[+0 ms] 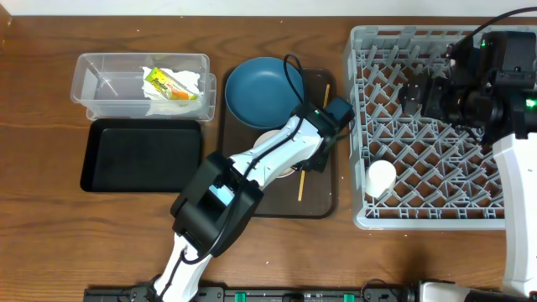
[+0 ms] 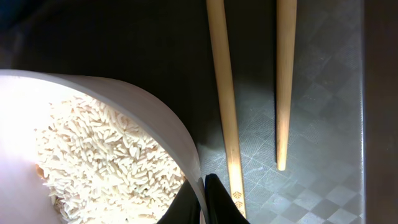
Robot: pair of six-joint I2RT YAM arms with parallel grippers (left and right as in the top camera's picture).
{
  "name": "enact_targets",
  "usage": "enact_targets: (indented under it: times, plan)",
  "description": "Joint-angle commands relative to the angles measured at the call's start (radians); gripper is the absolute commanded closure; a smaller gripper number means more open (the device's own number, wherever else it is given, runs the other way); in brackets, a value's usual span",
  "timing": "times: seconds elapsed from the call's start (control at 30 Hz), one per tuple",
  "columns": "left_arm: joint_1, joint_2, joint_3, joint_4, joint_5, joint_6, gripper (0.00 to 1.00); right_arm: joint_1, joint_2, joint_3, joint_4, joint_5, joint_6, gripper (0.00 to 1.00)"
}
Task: Sort waste into correct bins and load items into the dishwasher rack
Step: 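Carry the pink bowl left and tip the rice onto the black tray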
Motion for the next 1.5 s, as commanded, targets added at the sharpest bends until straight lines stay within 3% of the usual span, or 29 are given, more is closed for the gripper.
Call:
enact_targets:
  times: [0.0,0.27,0.4,0.53,0.77,1.03,1.17,1.47]
  plan:
    - [0.002,-0.037,0.008,-0.018,0.028,-0.001,0.94,-0.002,-0.003,0.015,-0.004,0.005,-0.015,0.01]
    - [0.035,-0.192,0.039,-0.111,0.093,0.029,0.94,-0.001,-0.003,0.015,-0.002,0.005,-0.026,0.01]
    - [0.103,-0.294,0.039,-0.137,0.192,0.051,0.94,-0.001,-0.003,0.015,-0.003,0.005,-0.034,0.01]
    - [0.213,-0.370,0.039,-0.185,0.244,0.053,0.94,-0.001,-0.003,0.015,0.002,0.005,-0.034,0.01]
    - [0.455,-0.415,0.035,-0.288,0.292,0.159,0.94,-0.001,-0.003,0.015,0.005,0.005,-0.039,0.01]
    - [0.792,-0.411,-0.068,-0.269,0.502,0.335,0.94,-0.001,-0.003,0.015,0.004,0.009,-0.061,0.01]
    - [0.961,-0.411,-0.133,-0.232,0.708,0.468,0.94,-0.001,-0.003,0.015,0.006,0.009,-0.060,0.01]
    - [1.258,-0.403,-0.357,-0.086,1.089,0.561,0.94,-0.001,-0.003,0.015,0.014,0.009,-0.060,0.01]
